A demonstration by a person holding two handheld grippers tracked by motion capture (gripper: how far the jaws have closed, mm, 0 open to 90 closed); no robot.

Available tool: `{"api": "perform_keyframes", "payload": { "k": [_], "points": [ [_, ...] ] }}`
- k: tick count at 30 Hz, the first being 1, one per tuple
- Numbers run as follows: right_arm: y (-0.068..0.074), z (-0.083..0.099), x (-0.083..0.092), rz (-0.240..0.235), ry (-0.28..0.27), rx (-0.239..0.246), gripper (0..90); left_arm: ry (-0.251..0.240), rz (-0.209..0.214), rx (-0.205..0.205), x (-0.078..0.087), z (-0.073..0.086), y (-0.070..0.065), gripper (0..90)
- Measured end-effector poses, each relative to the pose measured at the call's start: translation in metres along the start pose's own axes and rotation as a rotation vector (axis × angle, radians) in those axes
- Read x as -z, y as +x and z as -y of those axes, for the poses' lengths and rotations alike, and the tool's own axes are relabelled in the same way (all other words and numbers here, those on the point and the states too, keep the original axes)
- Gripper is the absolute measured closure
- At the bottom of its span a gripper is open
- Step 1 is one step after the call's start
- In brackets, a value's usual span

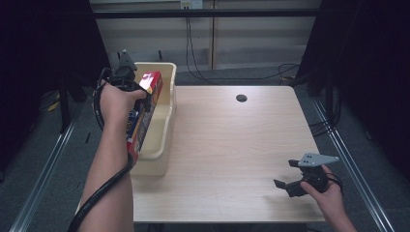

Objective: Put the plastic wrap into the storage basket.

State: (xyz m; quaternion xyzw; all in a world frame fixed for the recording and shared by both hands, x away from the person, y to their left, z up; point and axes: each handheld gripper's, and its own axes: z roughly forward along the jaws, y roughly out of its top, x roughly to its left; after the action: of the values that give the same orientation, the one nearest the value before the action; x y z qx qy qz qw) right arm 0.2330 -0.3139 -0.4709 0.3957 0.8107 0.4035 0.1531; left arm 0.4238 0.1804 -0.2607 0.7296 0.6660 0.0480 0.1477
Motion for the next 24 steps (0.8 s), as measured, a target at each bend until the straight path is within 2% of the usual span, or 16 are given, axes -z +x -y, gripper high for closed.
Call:
{"api": "perform_keyframes", "payload": {
  "k": [3,4,12,13,15,16,24],
  "points": [
    [0.0,0.0,0.0,-0.001,0.003,0.003,3.0,0.004,0.004,0.001,-0.003,0.001,0.002,40.9],
    [0.0,0.0,0.0,0.002,0.001,0.005,3.0,0.008,0.01,0.014,-0.003,0.002,0.002,40.9],
    [0.0,0.0,-0.001,0.001,0.004,0.007,3.0,0.02,0.007,0.025,-0.009,0.003,0.006,40.9],
    [0.0,0.0,-0.001,0.002,0.004,0.006,3.0,0.022,0.005,0.017,-0.009,0.003,0.007,40.9],
    [0.001,0.0,-0.001,0.002,0.004,0.004,3.0,0.022,0.01,0.031,-0.012,0.004,0.007,40.8],
    [0.0,0.0,-0.001,0.002,0.003,0.007,3.0,0.025,0.007,0.024,-0.013,0.005,0.008,40.8],
    [0.0,0.001,-0.001,0.001,0.002,0.006,3.0,0.035,0.011,0.041,-0.018,0.007,0.012,40.9]
  ]
}}
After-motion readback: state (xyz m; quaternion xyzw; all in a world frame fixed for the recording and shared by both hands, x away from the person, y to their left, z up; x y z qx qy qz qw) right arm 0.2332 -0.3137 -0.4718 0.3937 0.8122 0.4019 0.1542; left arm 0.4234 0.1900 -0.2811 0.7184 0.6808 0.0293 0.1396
